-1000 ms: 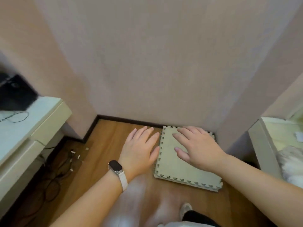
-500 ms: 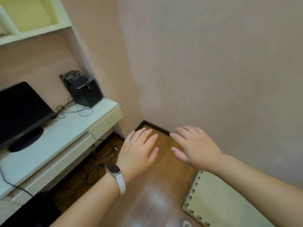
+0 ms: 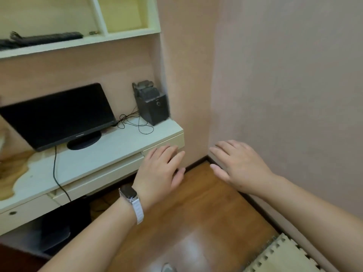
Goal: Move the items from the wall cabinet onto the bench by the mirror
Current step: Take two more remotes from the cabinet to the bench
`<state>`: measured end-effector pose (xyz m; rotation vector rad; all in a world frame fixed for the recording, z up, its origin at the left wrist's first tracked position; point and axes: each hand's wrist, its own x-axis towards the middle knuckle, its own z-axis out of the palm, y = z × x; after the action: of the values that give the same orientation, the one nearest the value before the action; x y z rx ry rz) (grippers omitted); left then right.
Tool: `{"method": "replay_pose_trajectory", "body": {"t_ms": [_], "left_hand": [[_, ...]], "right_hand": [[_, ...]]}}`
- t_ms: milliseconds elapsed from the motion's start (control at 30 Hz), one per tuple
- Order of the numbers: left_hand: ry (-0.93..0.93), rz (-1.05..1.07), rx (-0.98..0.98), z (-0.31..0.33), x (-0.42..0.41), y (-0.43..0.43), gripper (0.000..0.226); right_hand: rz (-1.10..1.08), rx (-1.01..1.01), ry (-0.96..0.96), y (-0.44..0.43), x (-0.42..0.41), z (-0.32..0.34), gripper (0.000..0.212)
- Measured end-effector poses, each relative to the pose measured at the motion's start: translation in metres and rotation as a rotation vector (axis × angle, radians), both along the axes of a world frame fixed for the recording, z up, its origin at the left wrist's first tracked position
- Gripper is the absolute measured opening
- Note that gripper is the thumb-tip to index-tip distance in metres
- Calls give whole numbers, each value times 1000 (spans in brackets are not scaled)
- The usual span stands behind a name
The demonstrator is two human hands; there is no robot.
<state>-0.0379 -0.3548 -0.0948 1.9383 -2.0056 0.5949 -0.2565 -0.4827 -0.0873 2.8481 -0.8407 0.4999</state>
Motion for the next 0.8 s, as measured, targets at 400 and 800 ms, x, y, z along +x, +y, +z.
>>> {"method": "replay_pose_trajectory", "body": {"t_ms": [400,800], "left_hand": [[79,113,2,-10,151,-84,43],[117,99,-12,-10,308,-166,43]], "right_hand": [[78,-47,13,-90,162,6,51],[88,-89,14,-165,315,18,48]]}}
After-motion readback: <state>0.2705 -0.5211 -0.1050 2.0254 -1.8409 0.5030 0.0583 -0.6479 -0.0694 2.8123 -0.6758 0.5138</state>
